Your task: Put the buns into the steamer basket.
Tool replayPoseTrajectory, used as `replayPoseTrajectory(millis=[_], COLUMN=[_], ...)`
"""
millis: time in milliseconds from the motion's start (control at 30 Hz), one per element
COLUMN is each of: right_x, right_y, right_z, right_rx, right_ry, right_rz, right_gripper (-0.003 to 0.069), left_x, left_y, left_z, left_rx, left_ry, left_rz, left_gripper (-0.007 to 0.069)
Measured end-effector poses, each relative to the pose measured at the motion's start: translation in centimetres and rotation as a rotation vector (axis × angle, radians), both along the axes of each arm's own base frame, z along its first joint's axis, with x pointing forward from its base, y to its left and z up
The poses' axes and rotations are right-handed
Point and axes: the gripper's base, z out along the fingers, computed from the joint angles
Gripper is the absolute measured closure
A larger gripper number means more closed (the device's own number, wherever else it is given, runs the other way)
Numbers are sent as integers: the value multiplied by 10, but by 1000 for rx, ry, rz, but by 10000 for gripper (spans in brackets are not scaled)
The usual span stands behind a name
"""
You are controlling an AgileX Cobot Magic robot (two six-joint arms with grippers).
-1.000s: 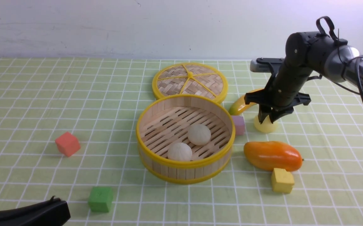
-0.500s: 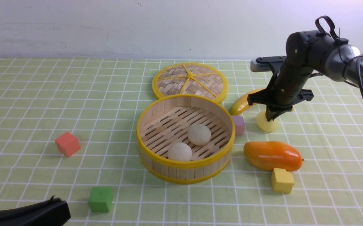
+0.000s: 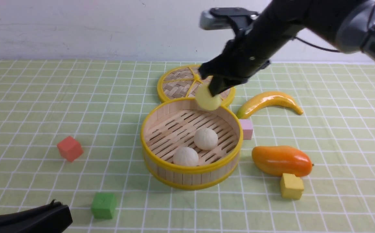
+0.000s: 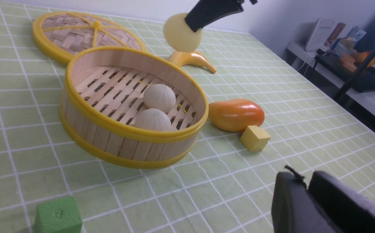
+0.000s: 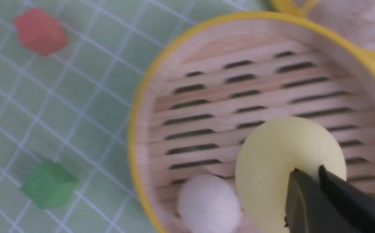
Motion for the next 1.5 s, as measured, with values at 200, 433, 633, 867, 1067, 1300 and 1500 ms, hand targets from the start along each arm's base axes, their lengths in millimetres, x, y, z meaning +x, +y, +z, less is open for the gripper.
replayPoseTrajectory(millis=[200,433,633,867,1067,1300,1500], right_x=[2,14,2,-63,-140,-219,-249], right_y=[51,61,55,20,-6,-45,-74], right_z=[-52,-101,-65,50,91,81,76], right_rx=[-29,-97,-77,-84,-102,-148,-142], right_ry=[-29,-25,8,16,11,65,87], right_rz=[59,61,35,73,47,-15,-74], right_gripper=[651,555,278,235,522,680,680], left_x=[0,0,0,-9,-36,-48,-50], left_y=[0,0,0,4,16,19,17], left_z=[0,0,0,3,11,6,1], left_rx=[0,0,3,-15,-75,-58,-21], left_ry=[0,0,-2,-33,-149,-149,-108], left_rz=[0,0,0,-14,-47,-93,-127], left_gripper=[542,540,533,533,533,536,536])
